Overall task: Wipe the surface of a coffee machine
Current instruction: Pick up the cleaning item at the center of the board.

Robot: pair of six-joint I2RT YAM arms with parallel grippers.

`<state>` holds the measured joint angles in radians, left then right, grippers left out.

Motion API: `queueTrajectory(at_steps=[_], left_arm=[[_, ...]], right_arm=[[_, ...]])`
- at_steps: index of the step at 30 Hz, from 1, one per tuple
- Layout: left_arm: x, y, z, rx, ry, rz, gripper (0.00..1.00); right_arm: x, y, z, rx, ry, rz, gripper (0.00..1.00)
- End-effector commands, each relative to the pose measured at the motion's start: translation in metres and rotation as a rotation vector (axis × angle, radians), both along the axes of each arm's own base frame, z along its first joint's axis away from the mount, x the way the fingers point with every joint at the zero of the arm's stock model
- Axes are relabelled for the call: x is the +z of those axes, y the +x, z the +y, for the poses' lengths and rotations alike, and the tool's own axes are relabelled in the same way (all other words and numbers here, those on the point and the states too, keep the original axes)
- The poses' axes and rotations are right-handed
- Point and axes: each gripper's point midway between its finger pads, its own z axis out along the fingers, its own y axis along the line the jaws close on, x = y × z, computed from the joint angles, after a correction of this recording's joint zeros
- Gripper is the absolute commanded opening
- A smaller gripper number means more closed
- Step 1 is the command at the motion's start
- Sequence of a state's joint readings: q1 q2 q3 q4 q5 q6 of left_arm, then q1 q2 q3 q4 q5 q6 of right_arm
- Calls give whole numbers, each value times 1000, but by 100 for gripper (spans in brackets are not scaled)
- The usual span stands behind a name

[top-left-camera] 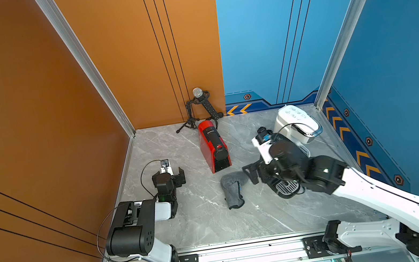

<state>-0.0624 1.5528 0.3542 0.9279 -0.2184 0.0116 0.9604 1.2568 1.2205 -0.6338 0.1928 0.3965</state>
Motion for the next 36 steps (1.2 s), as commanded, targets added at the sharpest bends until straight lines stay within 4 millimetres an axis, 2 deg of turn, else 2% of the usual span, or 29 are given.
queueTrajectory(at_steps=[1, 3, 6, 12, 15, 18, 22, 25, 30, 33, 36], left_arm=[[6, 4, 0, 5, 15, -22, 98], [6, 4, -1, 4, 14, -20, 98], [6, 4, 0, 6, 15, -20, 98], [6, 4, 0, 9, 14, -22, 98], [6, 3, 1, 12, 17, -21, 98], [7, 3, 0, 10, 19, -23, 98], [6, 3, -1, 10, 21, -22, 98], [6, 2, -1, 11, 23, -22, 98], [7, 2, -2, 10, 25, -22, 98], [6, 2, -2, 11, 26, -20, 98], [7, 2, -1, 12, 26, -23, 98]], right_arm=[[-40, 14, 12, -54, -144, 15, 98], [-68, 17, 26, -43, -204, 48, 98], [-97, 27, 38, -66, -253, 87, 99], [-135, 40, 62, -47, -268, 132, 99], [-156, 41, 63, -47, -292, 160, 94], [-173, 35, 59, -42, -306, 184, 88], [-192, 23, 48, -41, -316, 218, 72], [-198, 18, 39, -52, -318, 219, 55], [-192, 18, 36, -56, -261, 219, 22], [-179, 22, 38, -51, -214, 210, 13], [-161, 25, 38, -48, -158, 202, 11]])
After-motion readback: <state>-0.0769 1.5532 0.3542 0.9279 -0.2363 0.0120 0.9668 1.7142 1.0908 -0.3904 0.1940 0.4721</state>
